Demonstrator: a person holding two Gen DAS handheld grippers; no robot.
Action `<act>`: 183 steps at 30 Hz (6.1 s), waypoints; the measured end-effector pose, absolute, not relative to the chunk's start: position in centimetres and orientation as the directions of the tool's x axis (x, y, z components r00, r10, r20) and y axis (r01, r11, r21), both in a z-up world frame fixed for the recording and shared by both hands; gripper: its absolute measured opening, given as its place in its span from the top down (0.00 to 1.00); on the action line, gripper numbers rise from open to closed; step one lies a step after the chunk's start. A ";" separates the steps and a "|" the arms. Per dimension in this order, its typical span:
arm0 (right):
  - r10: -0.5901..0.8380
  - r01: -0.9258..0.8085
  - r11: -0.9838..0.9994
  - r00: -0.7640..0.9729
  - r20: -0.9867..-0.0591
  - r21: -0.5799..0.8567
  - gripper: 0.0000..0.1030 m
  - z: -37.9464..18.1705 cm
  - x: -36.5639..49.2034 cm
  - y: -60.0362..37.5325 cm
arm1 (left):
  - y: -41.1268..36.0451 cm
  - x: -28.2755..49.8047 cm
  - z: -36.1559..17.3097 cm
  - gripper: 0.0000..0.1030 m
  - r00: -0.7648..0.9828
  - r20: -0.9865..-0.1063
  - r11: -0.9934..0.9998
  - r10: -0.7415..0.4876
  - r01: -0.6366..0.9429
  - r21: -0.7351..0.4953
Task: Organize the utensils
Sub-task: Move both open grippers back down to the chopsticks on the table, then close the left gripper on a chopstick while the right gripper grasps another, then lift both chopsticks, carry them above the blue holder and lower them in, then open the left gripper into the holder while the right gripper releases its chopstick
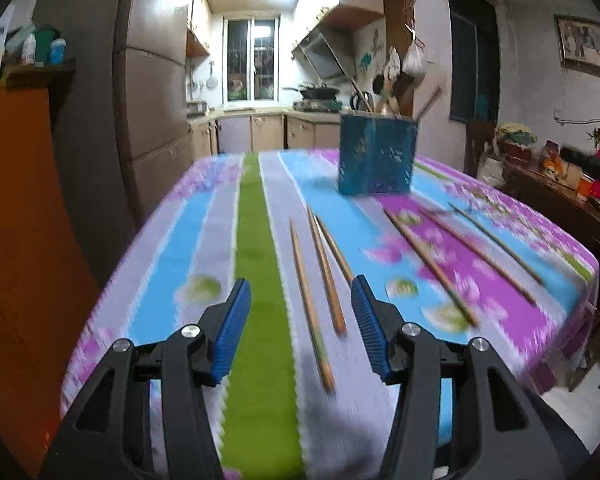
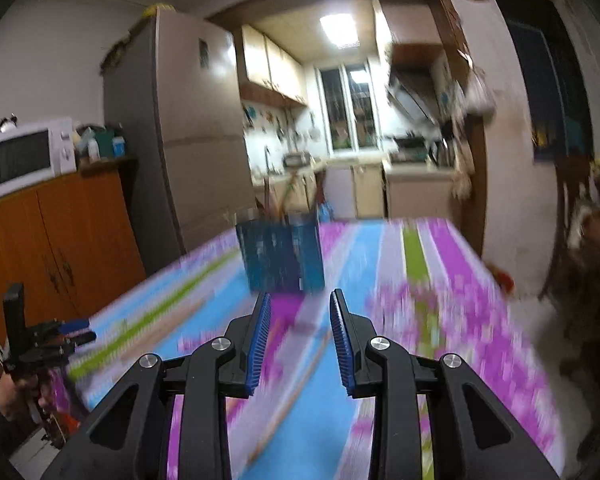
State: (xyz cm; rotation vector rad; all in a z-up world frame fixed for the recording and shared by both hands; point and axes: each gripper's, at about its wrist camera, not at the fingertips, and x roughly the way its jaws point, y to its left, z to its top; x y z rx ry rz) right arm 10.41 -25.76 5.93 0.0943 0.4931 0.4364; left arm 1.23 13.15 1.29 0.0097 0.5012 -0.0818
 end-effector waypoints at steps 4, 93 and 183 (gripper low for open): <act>0.416 -0.355 0.909 0.769 -0.486 0.217 0.69 2.7 7.0 -24.4 | 12.8 0.4 -0.3 0.51 0.869 -0.487 0.996 -0.086 0.091 -0.014; 0.462 -0.502 0.865 0.793 -0.398 0.003 0.93 14.8 17.7 -15.8 | 9.7 9.6 16.2 0.95 0.977 -0.149 0.978 -0.151 0.169 0.118; 0.464 -0.478 0.872 0.743 -0.483 0.102 0.93 21.3 39.7 -15.7 | 3.9 27.0 22.2 0.72 0.965 -0.201 0.984 -0.171 0.176 0.009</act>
